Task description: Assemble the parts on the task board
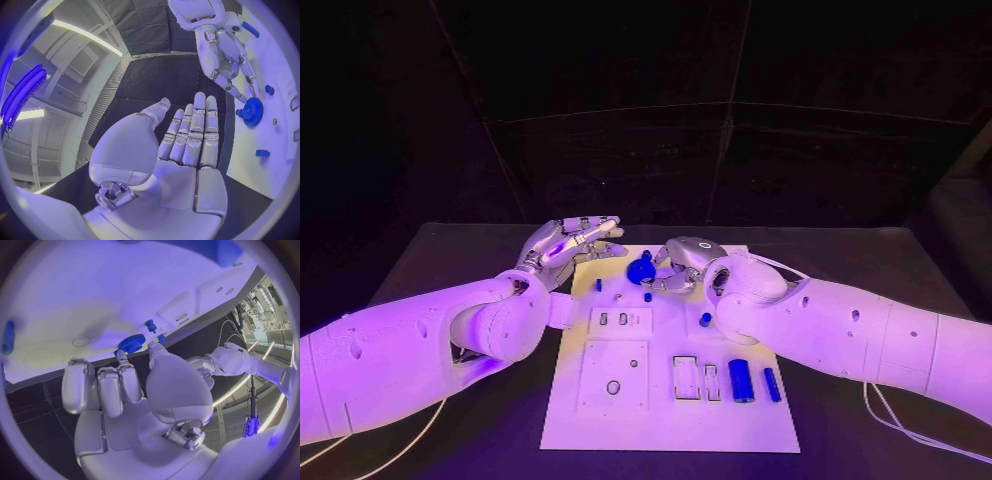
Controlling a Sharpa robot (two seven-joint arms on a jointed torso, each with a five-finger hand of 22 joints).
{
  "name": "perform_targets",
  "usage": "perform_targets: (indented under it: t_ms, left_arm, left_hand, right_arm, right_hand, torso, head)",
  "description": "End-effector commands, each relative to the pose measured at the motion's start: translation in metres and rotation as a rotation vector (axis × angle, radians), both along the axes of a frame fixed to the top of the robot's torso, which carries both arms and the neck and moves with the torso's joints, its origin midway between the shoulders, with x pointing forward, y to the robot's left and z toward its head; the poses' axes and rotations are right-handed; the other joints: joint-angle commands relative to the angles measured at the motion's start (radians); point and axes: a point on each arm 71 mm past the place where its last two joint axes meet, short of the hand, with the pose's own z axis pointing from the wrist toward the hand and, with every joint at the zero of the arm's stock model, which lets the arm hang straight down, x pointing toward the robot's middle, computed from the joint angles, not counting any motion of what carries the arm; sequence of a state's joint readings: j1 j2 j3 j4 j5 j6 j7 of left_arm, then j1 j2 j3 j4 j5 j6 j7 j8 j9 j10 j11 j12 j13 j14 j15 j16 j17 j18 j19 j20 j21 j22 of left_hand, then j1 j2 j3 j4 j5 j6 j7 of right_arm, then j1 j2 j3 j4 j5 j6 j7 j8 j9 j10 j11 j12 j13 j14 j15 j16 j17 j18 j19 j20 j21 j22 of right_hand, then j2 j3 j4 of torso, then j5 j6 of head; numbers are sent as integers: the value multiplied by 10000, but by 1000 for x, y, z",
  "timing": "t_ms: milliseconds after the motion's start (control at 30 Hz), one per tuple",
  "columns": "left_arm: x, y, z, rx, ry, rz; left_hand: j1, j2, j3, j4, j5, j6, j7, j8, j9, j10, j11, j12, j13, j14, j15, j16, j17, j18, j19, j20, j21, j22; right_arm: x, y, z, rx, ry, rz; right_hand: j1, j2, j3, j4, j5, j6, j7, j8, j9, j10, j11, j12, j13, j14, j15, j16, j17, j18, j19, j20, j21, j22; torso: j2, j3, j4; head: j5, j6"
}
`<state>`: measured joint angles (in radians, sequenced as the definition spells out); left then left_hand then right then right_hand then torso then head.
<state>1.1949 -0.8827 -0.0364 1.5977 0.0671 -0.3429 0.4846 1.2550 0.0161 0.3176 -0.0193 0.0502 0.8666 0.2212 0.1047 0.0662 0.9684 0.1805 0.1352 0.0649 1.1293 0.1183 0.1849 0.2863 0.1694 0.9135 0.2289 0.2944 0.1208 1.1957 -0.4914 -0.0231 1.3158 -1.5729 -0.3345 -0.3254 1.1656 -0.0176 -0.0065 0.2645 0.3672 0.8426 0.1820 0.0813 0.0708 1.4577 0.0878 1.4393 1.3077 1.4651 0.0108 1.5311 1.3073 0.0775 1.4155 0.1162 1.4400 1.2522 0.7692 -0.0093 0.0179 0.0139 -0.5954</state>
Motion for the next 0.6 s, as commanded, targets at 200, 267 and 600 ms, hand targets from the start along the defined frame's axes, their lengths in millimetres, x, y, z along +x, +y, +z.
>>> perform_targets:
  t_ms: [200,267,600]
  left_arm:
    - [2,5,0,-5,-86,-31]
    - [3,7,0,1,-95,-9]
    - [5,7,-1,-22,-115,-41]
  left_hand:
    - [-72,50,65,23,19,-44,168,66,1,-48,5,44,-14,-49,37,-38,10,119,-13,31,-32,-16]
    - [-85,42,106,2,20,-34,161,78,3,-36,1,59,-12,-54,37,-52,18,119,-20,32,-38,-20]
    - [-177,4,337,-86,18,99,92,182,17,103,-54,156,-7,-33,9,-99,74,128,-23,21,-46,-33]
  right_arm:
    - [-9,-44,21,2461,-628,517]
    - [-10,-59,23,2955,-190,681]
    - [-8,-149,26,4265,1181,366]
  right_hand:
    - [1334,113,-16,-705,-499,277,-126,11,-1,-46,-53,-74,924,812,-38,-27,1519,-103,-62,-1,-28,-163]
    - [1877,167,130,-1093,-1145,463,-148,80,16,-157,-83,-200,789,772,-58,-98,1355,-57,-188,-30,-138,-402]
    - [2840,-184,240,-2192,-1419,740,-157,143,-14,-400,-98,-446,543,735,-88,-194,1183,-9,-349,-48,-316,-697]
  torso:
    - [-50,4,-105]
    - [-60,11,-154]
    - [-103,78,-351]
  head:
    - [-15,87]
    - [17,101]
    - [-112,203]
